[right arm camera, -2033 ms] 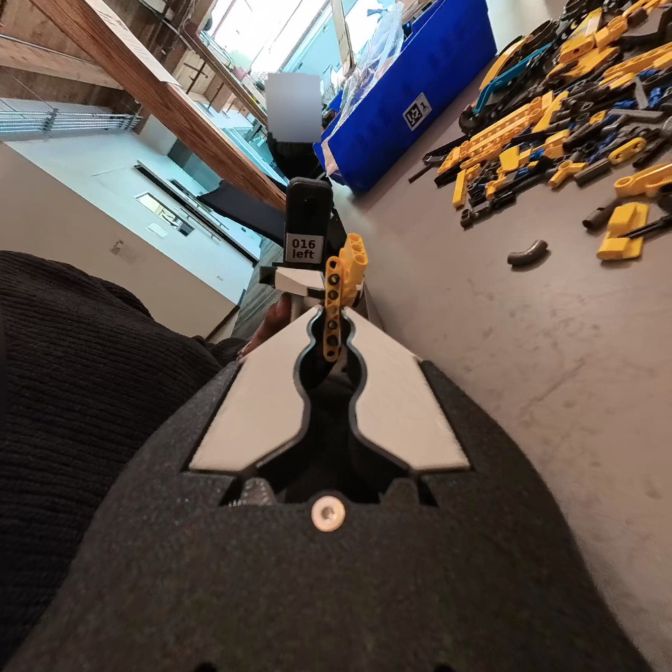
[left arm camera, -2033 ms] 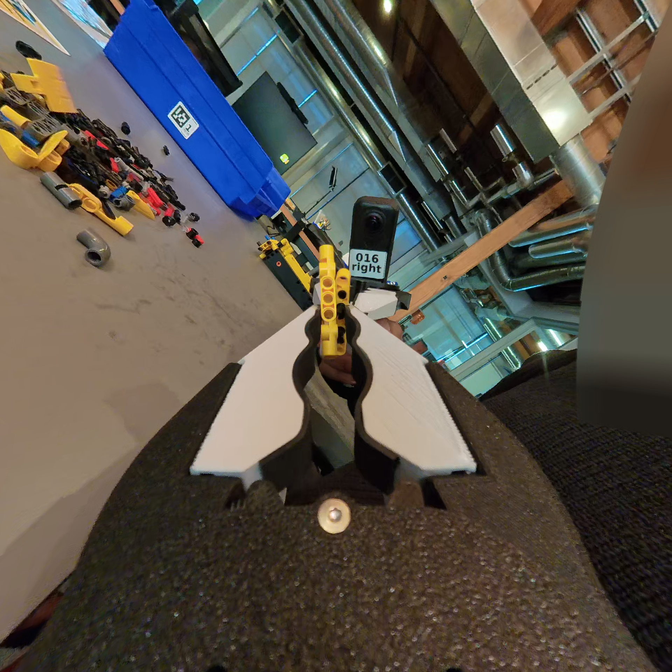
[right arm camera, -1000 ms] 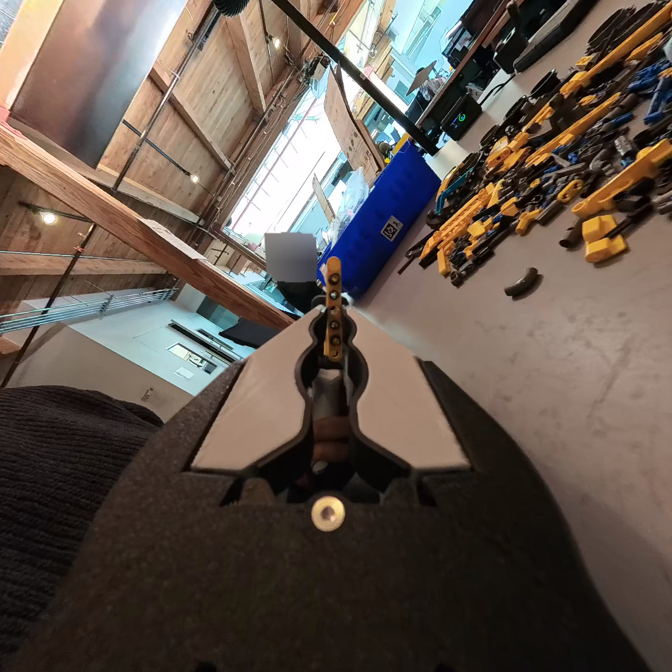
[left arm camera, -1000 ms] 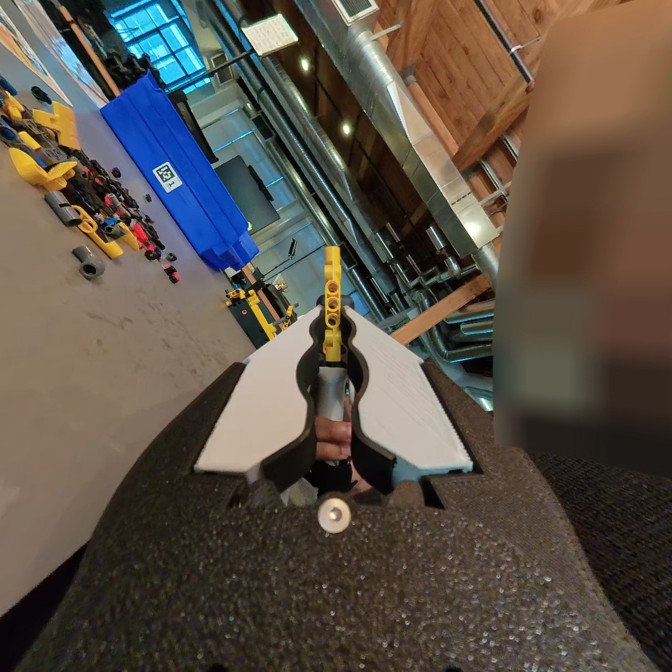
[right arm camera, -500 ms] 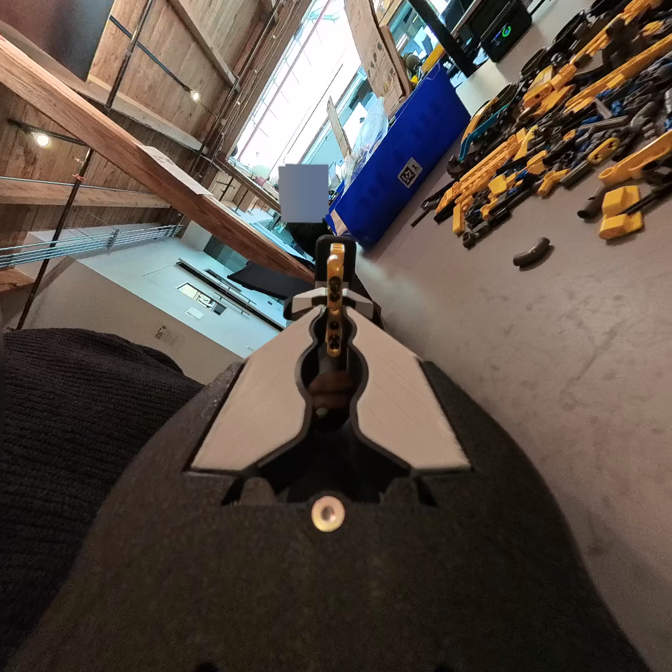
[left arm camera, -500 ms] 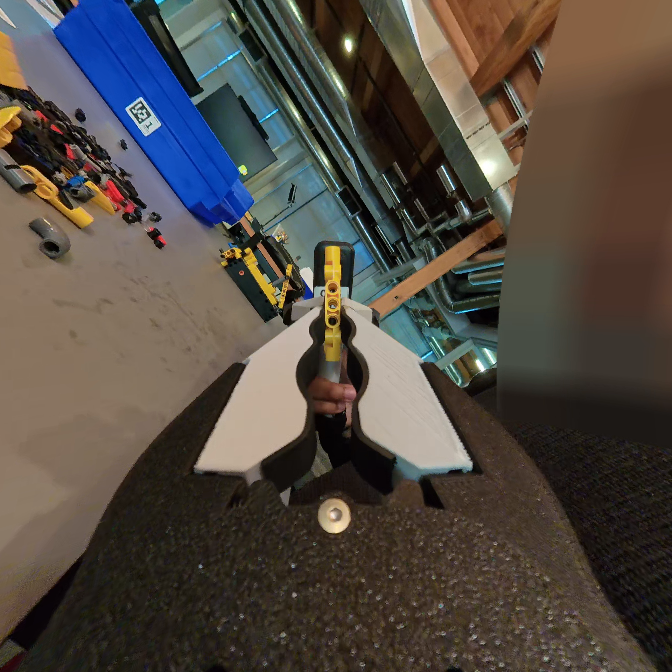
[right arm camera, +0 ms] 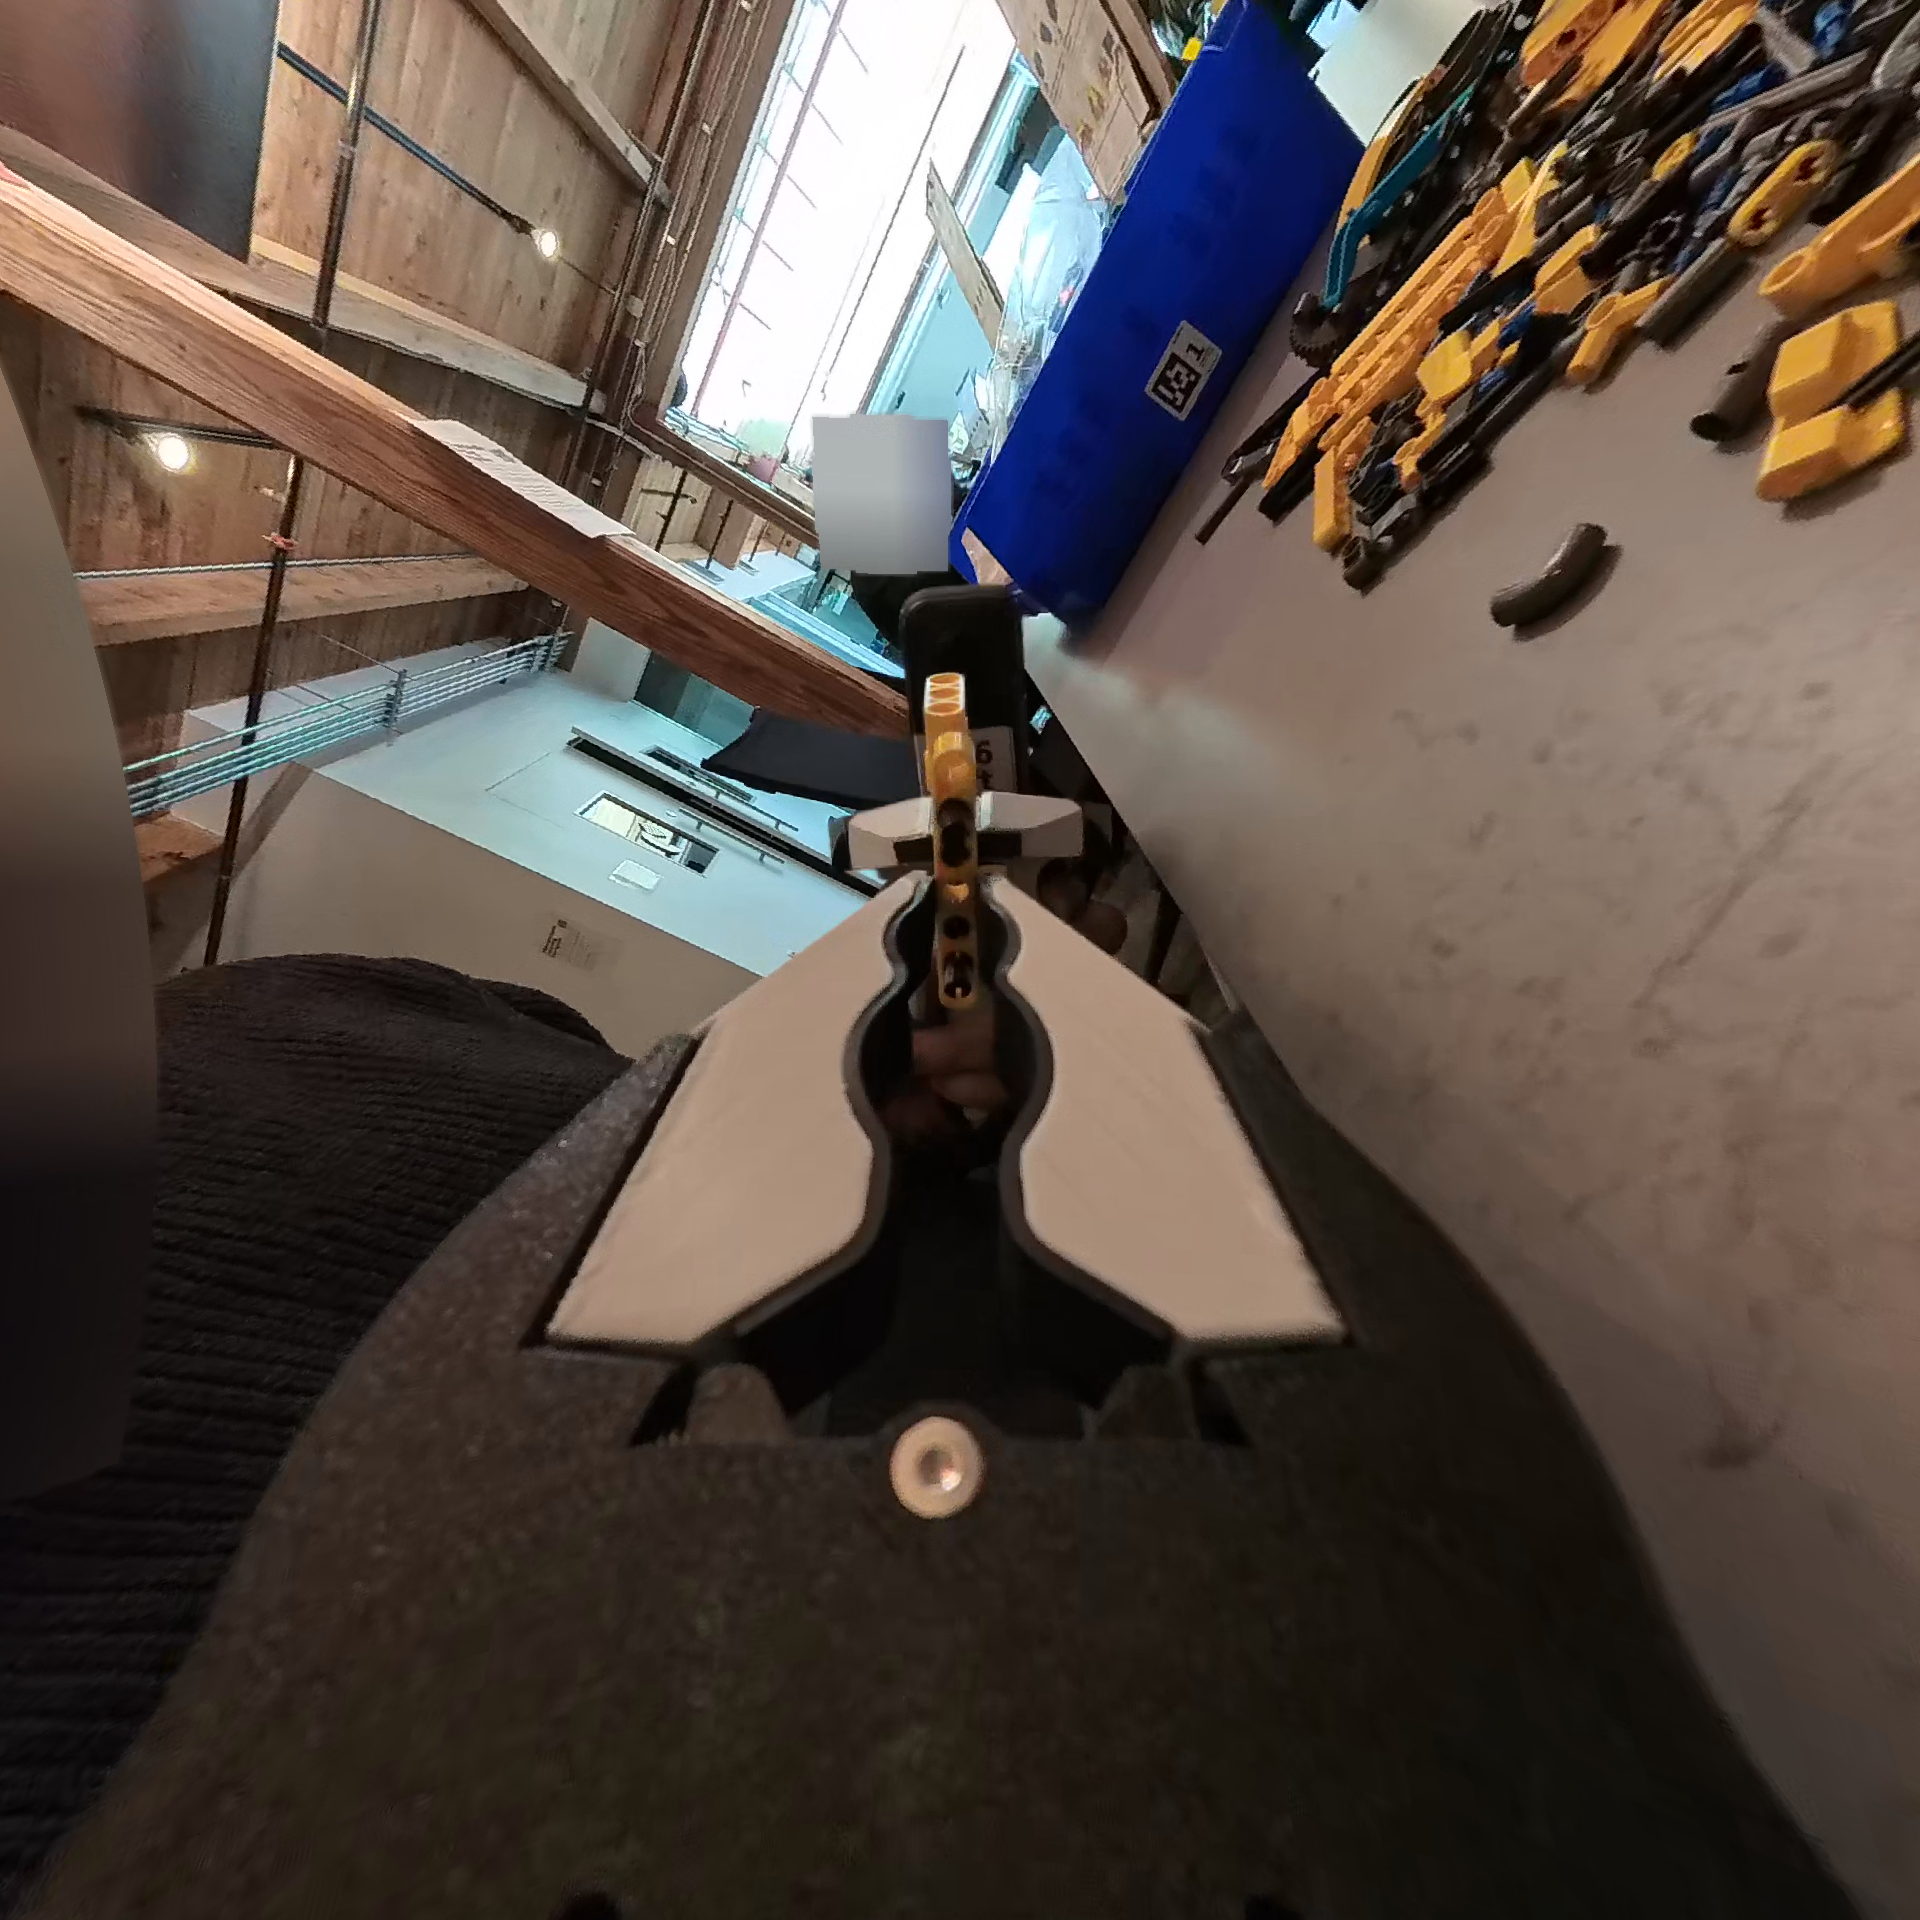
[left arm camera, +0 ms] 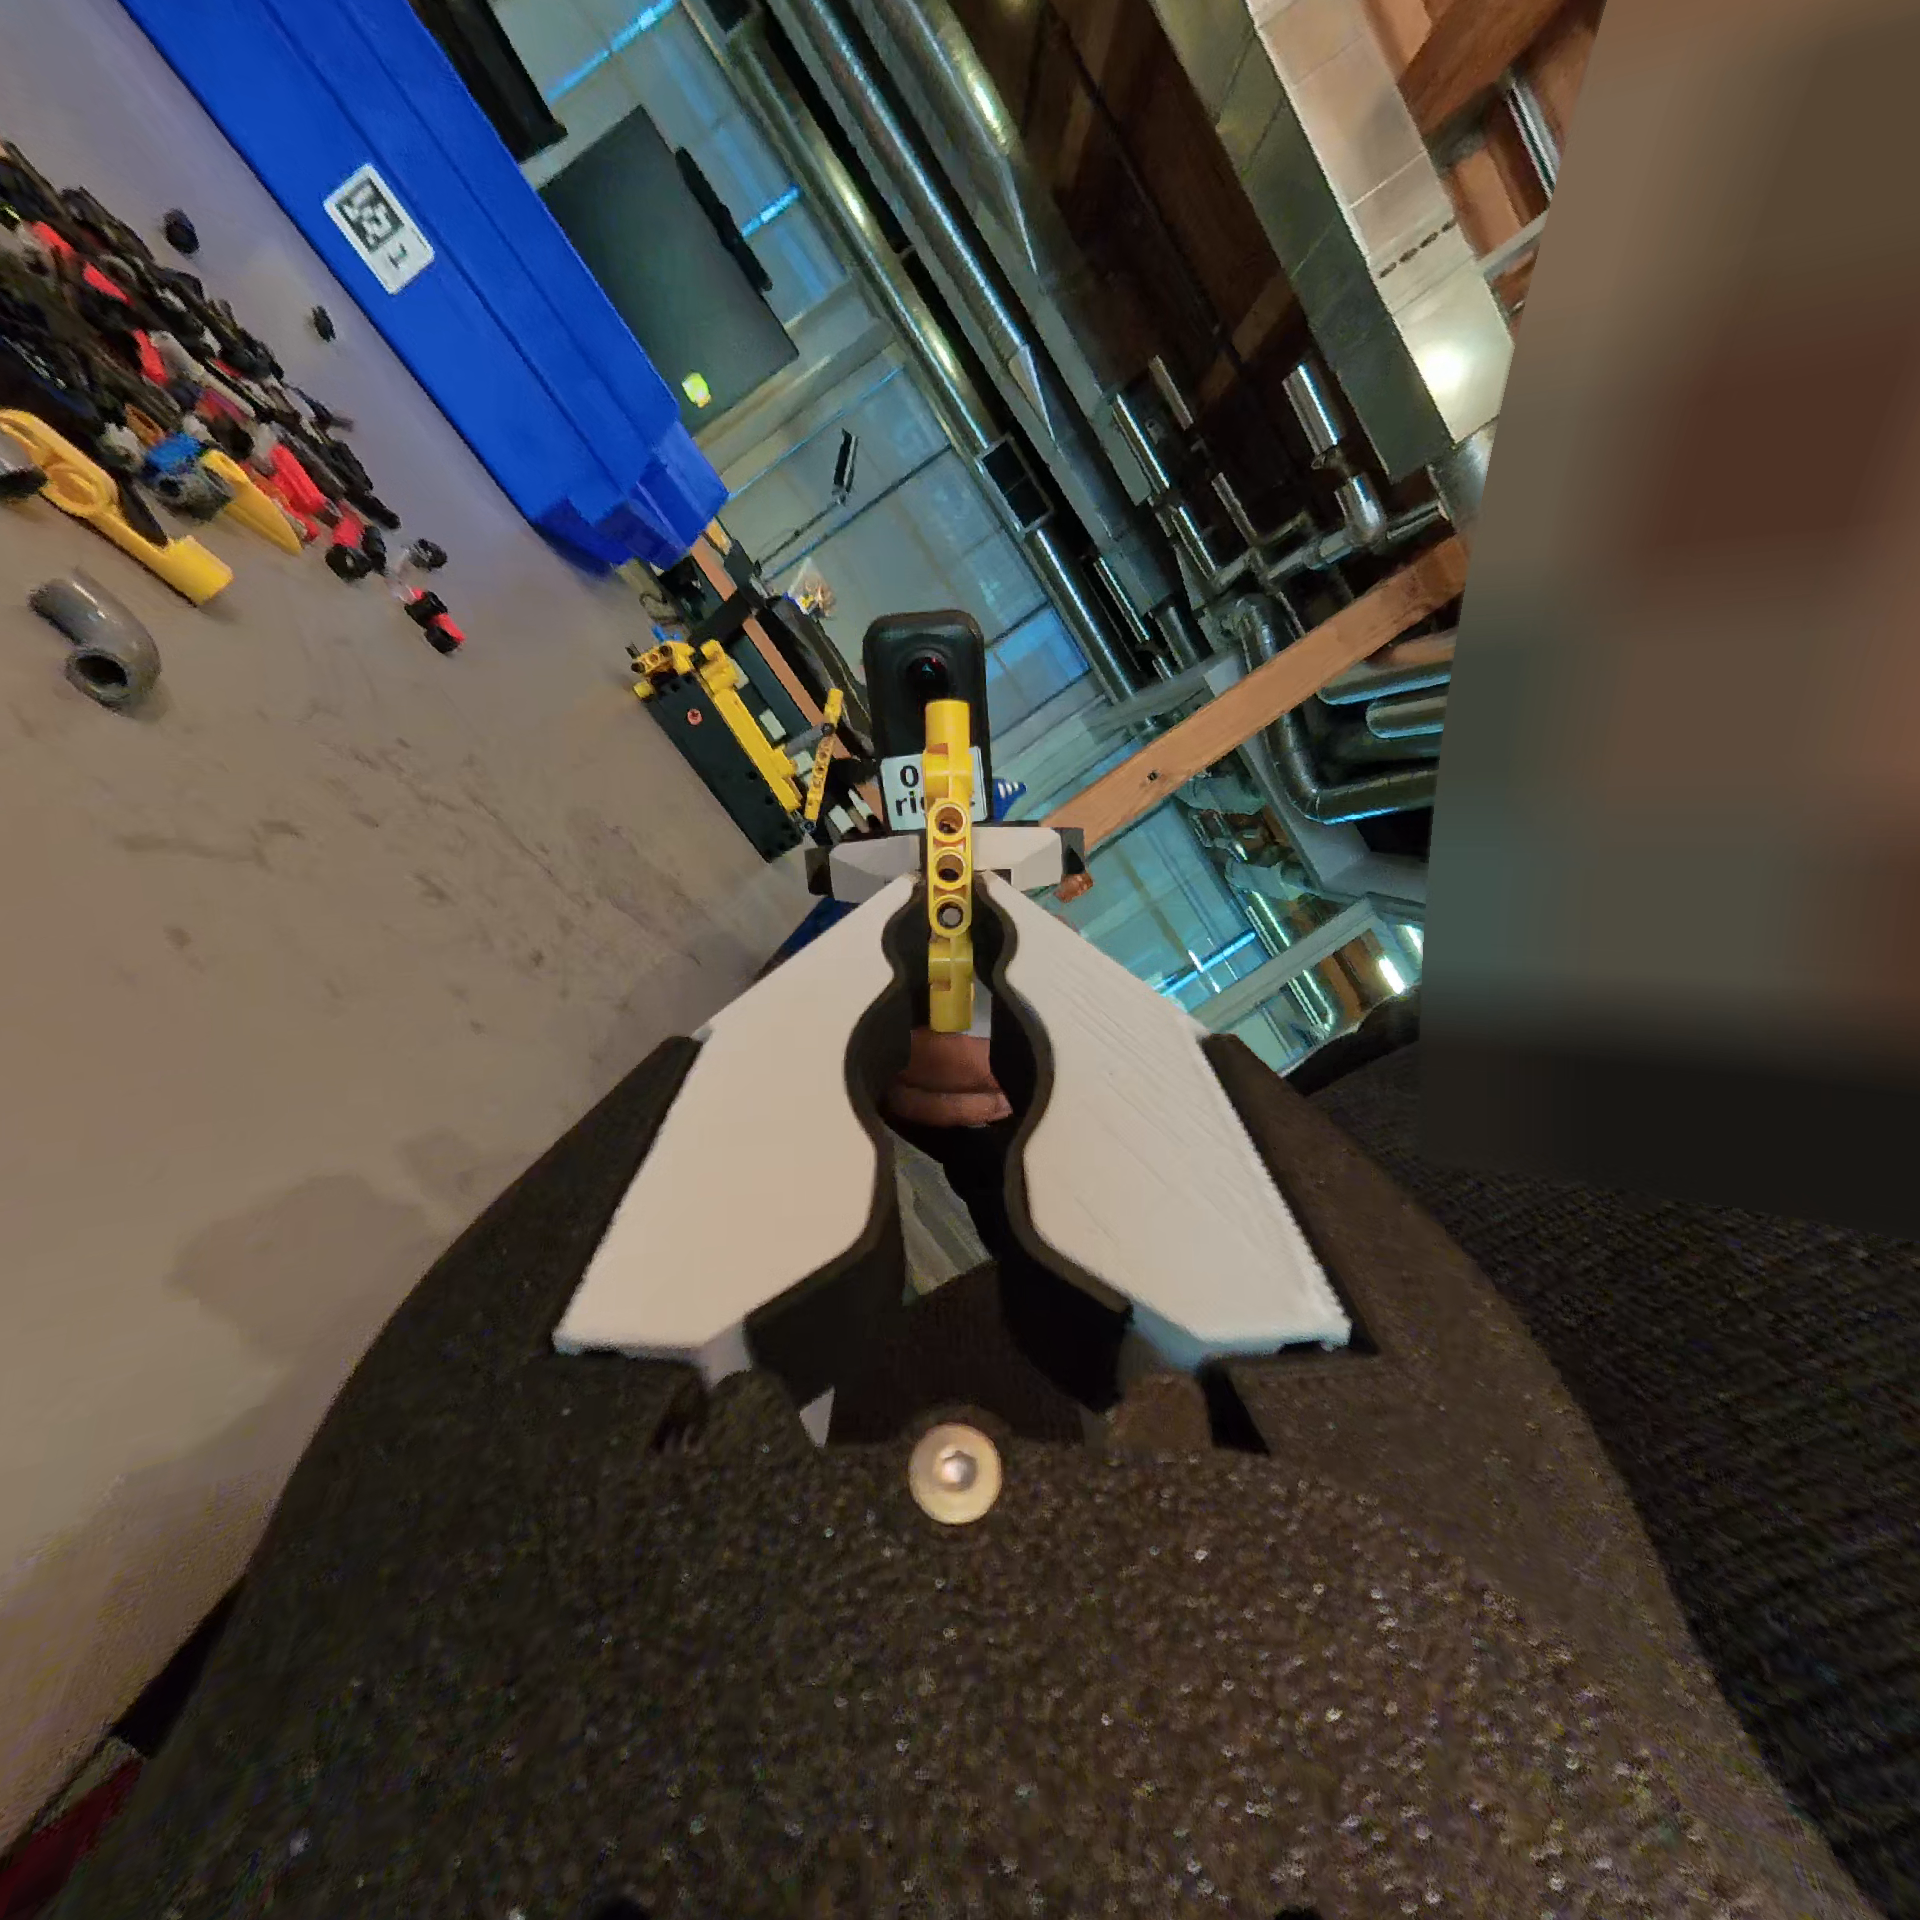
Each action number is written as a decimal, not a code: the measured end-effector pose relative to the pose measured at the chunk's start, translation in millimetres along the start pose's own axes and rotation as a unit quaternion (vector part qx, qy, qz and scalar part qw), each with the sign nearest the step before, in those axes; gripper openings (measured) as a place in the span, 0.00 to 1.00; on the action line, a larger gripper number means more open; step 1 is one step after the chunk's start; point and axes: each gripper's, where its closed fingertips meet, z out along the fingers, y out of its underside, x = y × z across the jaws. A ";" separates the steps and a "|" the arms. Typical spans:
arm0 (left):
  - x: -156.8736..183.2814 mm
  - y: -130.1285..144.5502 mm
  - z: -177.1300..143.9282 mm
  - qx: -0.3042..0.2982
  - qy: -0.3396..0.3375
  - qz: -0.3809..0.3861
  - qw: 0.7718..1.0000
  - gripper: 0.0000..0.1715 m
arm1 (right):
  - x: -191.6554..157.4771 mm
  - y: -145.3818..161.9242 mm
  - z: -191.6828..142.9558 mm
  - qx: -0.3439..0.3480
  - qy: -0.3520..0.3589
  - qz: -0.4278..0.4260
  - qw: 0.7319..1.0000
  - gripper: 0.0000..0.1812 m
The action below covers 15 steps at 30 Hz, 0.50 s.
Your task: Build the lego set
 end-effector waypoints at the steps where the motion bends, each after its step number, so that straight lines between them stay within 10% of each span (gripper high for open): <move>1: 0.7 0.0 0.1 -0.004 -0.003 0.003 1.000 0.03 | -0.7 0.1 0.0 0.002 -0.001 0.002 1.000 0.04; 15: 5.0 14.3 -7.7 -0.081 -0.006 -0.009 0.997 0.03 | -3.3 17.9 3.0 -0.076 -0.014 -0.035 0.996 0.03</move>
